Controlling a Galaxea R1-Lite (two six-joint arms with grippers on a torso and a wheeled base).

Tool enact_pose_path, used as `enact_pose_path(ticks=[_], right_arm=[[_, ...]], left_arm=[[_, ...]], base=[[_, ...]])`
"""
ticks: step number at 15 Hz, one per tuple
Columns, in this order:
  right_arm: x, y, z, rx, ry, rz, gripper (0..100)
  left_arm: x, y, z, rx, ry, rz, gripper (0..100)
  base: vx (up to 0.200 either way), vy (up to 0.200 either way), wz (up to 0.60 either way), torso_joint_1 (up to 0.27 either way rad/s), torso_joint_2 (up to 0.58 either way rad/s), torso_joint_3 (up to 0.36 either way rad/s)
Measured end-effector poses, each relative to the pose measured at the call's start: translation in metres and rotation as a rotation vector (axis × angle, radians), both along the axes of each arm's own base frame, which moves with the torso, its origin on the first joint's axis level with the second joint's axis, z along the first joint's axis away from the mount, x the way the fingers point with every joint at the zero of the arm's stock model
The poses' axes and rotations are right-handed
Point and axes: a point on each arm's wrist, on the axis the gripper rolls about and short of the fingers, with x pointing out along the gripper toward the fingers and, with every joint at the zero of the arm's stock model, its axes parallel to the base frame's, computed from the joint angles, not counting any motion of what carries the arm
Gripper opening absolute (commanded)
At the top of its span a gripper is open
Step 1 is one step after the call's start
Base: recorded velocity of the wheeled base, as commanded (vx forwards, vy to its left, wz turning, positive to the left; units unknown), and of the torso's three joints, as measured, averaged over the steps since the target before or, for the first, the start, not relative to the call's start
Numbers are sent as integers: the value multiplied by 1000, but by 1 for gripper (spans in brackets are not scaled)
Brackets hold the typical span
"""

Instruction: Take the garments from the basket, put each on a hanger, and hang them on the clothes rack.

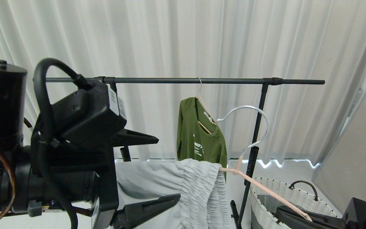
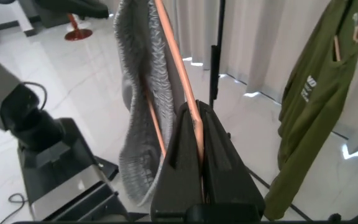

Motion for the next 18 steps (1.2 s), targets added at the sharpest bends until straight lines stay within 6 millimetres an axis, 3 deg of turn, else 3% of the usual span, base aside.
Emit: enact_pose_path(ticks=[5,10,11,18], right_arm=[[-17,-3,-10,-39,-15,111,0],[-19,-4,-12,-42,-15,124,0],[-19,-4,-12,-41,-15,124,0],[-20,-7,-10,-27,-17,124,0]], left_arm=[[-1,-18,-22,28,105,-152,100],[-5,-22,-43,82,162,-193,100],[-6,-22,-45,84,171,-203,0],[-8,-23,-49,91,183,-219,0]], base=[[0,0,0,0,0,0],[0,0,0,0,0,0],[0,0,0,0,0,0],[0,0,0,0,0,0]])
